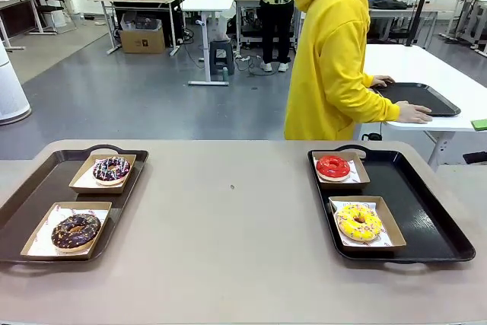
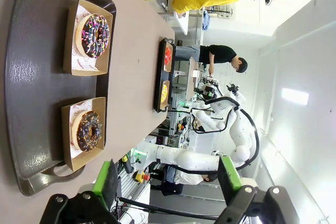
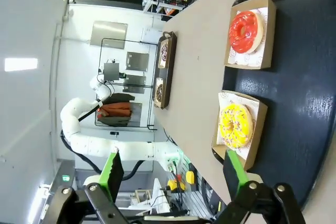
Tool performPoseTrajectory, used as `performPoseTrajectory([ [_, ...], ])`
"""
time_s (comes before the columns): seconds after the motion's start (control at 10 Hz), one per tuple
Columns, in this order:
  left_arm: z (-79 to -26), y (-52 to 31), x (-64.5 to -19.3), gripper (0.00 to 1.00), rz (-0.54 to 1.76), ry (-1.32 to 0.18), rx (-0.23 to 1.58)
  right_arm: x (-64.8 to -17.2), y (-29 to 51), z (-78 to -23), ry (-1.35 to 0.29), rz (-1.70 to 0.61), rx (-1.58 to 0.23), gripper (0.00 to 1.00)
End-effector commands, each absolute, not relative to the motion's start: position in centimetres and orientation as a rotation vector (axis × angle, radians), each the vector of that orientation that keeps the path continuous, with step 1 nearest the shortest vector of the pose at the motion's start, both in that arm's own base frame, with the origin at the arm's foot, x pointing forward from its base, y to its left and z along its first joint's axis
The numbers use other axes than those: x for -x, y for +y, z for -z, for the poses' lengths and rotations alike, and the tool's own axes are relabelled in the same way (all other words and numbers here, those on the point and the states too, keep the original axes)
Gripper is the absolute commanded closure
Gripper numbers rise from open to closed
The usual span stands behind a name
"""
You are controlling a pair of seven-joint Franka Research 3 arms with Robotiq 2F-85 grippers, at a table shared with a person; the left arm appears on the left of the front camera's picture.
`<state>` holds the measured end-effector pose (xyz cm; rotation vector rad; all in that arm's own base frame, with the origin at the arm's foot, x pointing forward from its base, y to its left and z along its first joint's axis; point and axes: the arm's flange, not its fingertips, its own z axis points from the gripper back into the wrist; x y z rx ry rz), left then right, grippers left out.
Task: Individually package the donuts and arrange them on the tray.
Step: Place the picked Paper togo box on the Handle tray.
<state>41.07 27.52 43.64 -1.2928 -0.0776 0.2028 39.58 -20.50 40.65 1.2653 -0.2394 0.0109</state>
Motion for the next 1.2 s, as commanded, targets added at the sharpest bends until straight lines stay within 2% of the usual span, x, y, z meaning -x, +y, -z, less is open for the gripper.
performPoseTrajectory([
  [0.0, -43.83, 27.39, -40.69, 0.0, -0.2, -0.082, 1.295, -40.24, -19.78, -41.37, -0.21, -0.05, -1.246, 0.0],
  [1.1, -43.83, 27.39, -40.69, 0.0, -0.2, -0.082, 1.295, -40.24, -19.78, -41.37, -0.21, -0.05, -1.246, 0.0],
])
